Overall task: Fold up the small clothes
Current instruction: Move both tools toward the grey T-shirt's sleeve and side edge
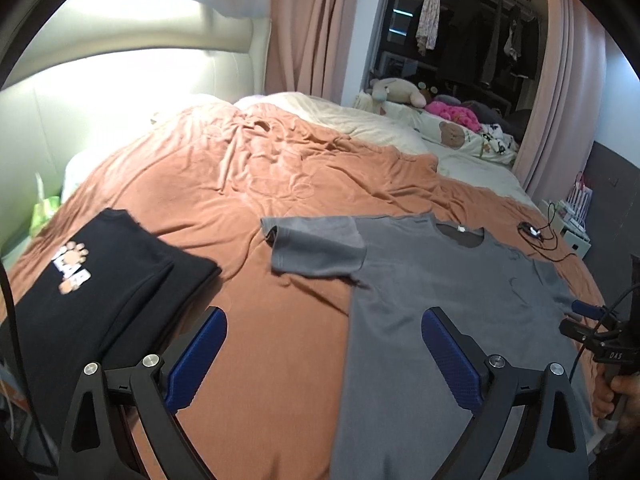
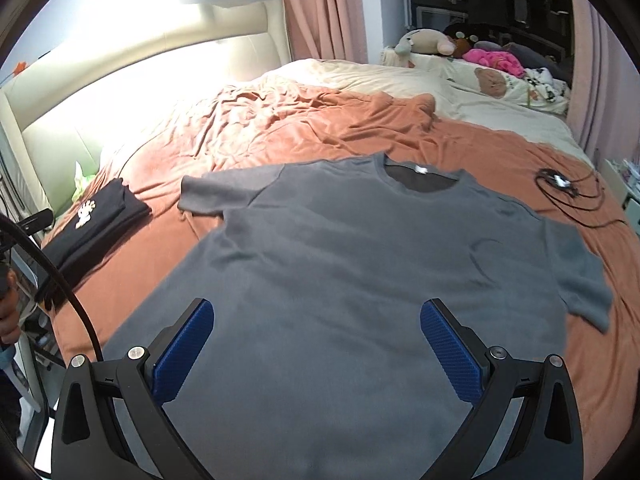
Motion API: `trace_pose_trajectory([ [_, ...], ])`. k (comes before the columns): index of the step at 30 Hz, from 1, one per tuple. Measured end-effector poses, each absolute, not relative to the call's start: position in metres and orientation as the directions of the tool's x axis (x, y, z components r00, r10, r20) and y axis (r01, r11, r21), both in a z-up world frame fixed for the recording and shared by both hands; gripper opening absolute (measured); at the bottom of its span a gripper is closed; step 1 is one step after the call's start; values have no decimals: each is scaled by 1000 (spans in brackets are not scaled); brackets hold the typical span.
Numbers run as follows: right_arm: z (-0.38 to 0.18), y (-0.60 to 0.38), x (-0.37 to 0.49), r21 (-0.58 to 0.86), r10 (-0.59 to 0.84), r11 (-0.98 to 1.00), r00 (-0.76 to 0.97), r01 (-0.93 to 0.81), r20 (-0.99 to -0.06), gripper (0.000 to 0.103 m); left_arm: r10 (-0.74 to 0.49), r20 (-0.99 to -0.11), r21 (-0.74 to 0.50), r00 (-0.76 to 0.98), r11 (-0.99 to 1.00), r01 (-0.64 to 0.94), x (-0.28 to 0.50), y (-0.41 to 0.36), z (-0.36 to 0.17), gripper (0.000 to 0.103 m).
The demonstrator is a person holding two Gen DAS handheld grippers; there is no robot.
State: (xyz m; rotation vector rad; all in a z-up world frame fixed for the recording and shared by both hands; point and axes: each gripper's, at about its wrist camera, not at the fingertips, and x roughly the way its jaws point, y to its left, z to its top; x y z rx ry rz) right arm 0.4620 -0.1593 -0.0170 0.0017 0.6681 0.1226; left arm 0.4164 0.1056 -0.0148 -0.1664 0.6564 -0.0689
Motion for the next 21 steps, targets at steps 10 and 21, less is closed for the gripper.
trace_pose_trajectory([
  [10, -35, -169, 554, 68, 150, 988, 761, -138, -631, 103, -105, -658, -225, 745, 972, -62, 526, 137, -29, 99],
  [21, -61, -180, 637, 158, 250, 968, 743, -193, -621, 79, -167, -774, -335, 611, 927, -171, 628, 170, -87, 81],
])
